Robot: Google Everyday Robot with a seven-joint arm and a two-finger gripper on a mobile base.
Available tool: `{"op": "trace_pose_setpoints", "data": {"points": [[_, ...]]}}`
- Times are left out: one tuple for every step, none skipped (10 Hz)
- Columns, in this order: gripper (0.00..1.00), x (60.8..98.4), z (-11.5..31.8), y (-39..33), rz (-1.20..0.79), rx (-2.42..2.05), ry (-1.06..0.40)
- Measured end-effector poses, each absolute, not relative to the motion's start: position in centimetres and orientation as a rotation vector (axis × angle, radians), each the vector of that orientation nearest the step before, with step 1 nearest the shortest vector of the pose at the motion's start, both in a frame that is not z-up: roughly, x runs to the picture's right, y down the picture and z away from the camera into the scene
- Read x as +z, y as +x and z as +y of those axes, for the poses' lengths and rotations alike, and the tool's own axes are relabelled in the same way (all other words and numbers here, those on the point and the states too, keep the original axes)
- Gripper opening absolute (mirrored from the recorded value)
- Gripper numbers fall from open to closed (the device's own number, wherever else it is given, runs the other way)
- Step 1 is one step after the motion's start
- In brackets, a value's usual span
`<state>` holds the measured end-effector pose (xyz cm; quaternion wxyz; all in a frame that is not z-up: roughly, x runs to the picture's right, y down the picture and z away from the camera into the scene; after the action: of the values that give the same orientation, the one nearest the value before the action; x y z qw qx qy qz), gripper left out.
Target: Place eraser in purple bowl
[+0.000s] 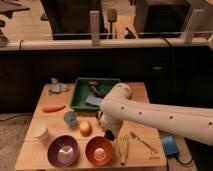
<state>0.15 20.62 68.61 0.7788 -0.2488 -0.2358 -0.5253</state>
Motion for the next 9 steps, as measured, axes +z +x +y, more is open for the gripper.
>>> {"op": "trace_pose_setpoints", "data": {"points": [[0.02, 68.6, 21.5, -1.7, -0.549, -1.185, -0.532], [0.02, 68.4, 22.7, -4.5, -0.602, -1.249, -0.525], [0.02, 68.2, 23.6, -6.6, -0.641, -1.296, -0.518], [0.02, 67.9, 24.9, -9.1, -0.692, -1.354, -0.512], [0.02, 67.4, 26.3, -12.2, -0.750, -1.423, -0.504], [0.02, 67.1, 27.2, -14.0, -0.785, -1.465, -0.497], [0.02, 66.5, 28.3, -16.2, -0.828, -1.516, -0.489], [0.02, 65.6, 29.8, -19.1, -0.887, -1.587, -0.474], [0.03, 64.7, 31.3, -21.6, -0.941, -1.657, -0.461]]}}
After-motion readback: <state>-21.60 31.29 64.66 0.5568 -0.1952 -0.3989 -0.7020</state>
